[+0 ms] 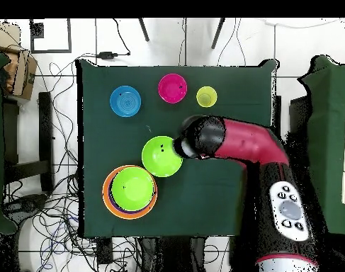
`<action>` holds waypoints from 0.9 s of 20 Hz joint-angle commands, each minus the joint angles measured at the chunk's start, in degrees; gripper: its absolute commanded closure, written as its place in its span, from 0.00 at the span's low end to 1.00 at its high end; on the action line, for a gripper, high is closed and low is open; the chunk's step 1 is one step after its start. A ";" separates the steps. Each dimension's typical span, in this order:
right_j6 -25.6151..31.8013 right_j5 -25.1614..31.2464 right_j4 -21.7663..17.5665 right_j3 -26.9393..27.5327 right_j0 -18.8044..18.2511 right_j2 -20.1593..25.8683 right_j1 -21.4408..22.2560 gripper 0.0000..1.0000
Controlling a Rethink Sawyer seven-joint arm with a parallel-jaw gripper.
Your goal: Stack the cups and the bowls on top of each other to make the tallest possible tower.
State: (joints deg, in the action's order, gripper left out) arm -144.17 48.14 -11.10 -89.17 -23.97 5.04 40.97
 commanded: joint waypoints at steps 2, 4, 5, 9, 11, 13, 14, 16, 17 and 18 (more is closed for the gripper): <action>28.90 6.98 -9.45 11.32 -8.21 8.54 -8.10 1.00; 30.24 5.45 -10.77 10.83 -9.58 8.78 -7.91 1.00; 30.01 3.97 -11.02 9.14 -10.00 8.68 -7.34 1.00; 29.34 -1.34 -11.29 -0.16 -11.62 8.25 -2.88 1.00; 29.80 -3.79 -11.62 -5.48 -12.55 8.12 -0.11 1.00; 30.69 -6.60 -12.36 -10.54 -13.65 8.04 2.40 1.00; 31.30 -8.06 -12.84 -12.84 -14.45 8.28 3.30 1.00; 32.09 -10.59 -13.93 -17.29 -15.66 8.56 5.40 1.00; 32.22 -11.78 -14.46 -19.45 -16.18 8.69 6.60 1.00; 32.07 -13.36 -15.19 -21.40 -16.73 8.91 7.24 1.00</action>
State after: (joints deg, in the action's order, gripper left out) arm -126.91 43.20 -19.81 -95.59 -39.76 7.68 43.08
